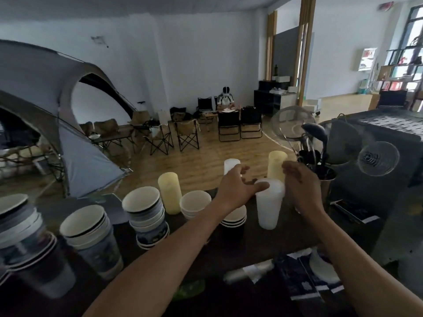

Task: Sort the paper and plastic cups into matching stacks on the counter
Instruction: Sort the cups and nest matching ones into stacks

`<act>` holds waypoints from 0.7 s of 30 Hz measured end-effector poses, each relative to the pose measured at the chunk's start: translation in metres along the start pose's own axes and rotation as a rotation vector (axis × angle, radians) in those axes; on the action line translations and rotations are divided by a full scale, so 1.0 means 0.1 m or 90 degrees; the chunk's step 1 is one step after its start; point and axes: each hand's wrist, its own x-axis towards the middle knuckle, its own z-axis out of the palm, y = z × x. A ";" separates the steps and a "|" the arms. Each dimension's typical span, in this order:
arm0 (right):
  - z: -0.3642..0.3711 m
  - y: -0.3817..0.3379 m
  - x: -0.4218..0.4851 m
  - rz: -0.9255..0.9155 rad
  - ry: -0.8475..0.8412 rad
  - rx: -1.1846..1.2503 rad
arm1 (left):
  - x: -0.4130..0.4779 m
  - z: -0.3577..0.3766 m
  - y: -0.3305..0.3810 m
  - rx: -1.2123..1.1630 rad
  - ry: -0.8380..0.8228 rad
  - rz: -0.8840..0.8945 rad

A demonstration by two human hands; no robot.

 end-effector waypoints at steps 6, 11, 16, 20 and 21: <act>0.63 -0.92 -0.17 -0.077 -0.148 0.234 | -0.67 -1.11 -0.02 -0.082 0.259 0.068; 1.33 -1.21 -0.54 -0.004 -0.396 0.244 | -1.24 -1.78 -0.34 0.027 0.427 -0.002; 1.81 -1.16 -0.76 -0.076 -0.501 0.025 | -1.44 -1.96 -0.67 0.113 0.284 -0.201; 1.89 -1.16 -0.82 -0.088 -0.500 0.004 | -1.36 -1.89 -0.82 0.155 0.211 -0.239; 1.89 -1.15 -0.83 -0.093 -0.494 0.014 | -1.34 -1.87 -0.86 0.150 0.212 -0.233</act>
